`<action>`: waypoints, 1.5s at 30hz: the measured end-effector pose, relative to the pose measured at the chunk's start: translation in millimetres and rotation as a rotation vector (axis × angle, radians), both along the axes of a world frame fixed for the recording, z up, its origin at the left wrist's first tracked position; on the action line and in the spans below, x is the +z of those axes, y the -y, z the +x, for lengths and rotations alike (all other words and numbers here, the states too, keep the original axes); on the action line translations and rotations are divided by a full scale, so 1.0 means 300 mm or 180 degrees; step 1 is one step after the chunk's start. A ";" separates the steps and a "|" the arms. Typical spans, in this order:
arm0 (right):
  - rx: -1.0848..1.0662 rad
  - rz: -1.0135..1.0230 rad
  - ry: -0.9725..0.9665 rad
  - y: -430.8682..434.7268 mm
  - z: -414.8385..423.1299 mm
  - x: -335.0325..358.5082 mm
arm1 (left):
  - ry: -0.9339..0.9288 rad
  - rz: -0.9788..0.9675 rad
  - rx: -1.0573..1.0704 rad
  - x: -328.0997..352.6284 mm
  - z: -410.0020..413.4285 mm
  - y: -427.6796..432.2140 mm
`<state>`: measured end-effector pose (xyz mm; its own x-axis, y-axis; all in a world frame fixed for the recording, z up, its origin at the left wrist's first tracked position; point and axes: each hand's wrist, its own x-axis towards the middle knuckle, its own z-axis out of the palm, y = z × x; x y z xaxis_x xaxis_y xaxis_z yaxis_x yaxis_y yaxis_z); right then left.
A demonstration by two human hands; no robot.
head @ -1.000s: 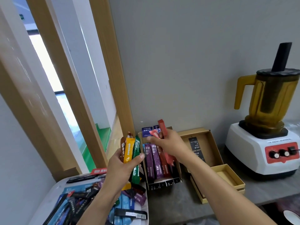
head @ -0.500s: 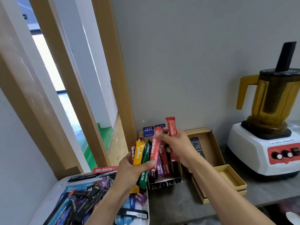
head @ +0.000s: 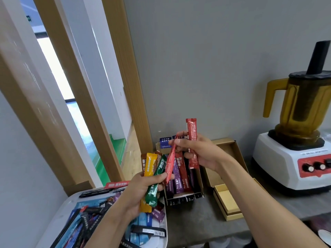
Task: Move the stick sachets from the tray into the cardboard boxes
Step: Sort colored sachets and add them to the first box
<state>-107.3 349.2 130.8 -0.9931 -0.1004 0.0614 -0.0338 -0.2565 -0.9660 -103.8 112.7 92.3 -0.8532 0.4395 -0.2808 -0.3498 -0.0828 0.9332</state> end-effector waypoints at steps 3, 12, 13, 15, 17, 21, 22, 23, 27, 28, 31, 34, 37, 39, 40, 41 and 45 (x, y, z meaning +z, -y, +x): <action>-0.0601 0.0706 -0.0129 0.014 -0.010 0.002 | -0.0243 -0.0235 0.0015 0.004 0.004 -0.008; -0.0977 0.1253 -0.0077 0.037 -0.009 0.024 | -0.0825 -0.0973 0.0282 -0.020 -0.008 -0.010; -0.1030 0.1286 -0.0123 0.043 -0.010 0.020 | -0.0851 -0.0973 0.0293 -0.020 -0.008 -0.008; -0.1196 0.1372 -0.0227 0.049 -0.019 0.014 | -0.0934 -0.0930 0.0403 -0.023 -0.011 -0.002; -0.1341 0.1627 -0.0240 0.043 -0.042 0.007 | -0.0994 -0.0816 0.0727 -0.025 -0.020 0.013; -0.1164 0.2702 0.0096 0.074 -0.112 -0.044 | -0.0708 -0.0131 0.1394 -0.045 -0.035 0.048; -0.1101 0.2930 0.0105 0.095 -0.128 -0.063 | -0.0651 -0.0045 0.1432 -0.052 -0.032 0.049; -0.1057 0.3106 0.0077 0.118 -0.141 -0.082 | -0.0616 -0.0021 0.1448 -0.059 -0.029 0.049; -0.1310 0.3398 -0.0190 0.170 -0.160 -0.140 | -0.0556 -0.0034 0.1446 -0.081 -0.027 0.054; -0.1427 0.3352 -0.0291 0.171 -0.158 -0.146 | -0.0551 -0.0030 0.1453 -0.084 -0.030 0.059; -0.1322 0.2978 -0.0229 0.153 -0.146 -0.158 | -0.0516 -0.0037 0.1455 -0.093 -0.042 0.075; -0.0887 0.2237 0.0138 0.133 -0.111 -0.133 | -0.0536 -0.0049 0.1362 -0.090 -0.042 0.073; -0.0576 0.0588 0.0517 0.125 -0.079 -0.081 | -0.0758 -0.0180 0.1229 -0.077 -0.026 0.049; -0.0504 -0.0036 0.0579 0.121 -0.069 -0.065 | -0.0959 -0.0278 0.1141 -0.074 -0.019 0.022; -0.0542 -0.0043 0.0542 0.121 -0.066 -0.062 | -0.1066 -0.0324 0.1100 -0.073 -0.017 0.005; -0.0639 0.0126 0.0491 0.119 -0.066 -0.065 | -0.1154 -0.0367 0.1069 -0.070 -0.013 -0.015; -0.0851 0.0555 0.0354 0.116 -0.035 -0.059 | -0.1304 -0.0514 0.0918 -0.069 0.007 -0.091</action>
<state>-117.9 314.3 113.0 -0.9853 0.1650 -0.0440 0.0305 -0.0832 -0.9961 -101.9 140.0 71.7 -0.9872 0.1493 0.0564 0.0621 0.0343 0.9975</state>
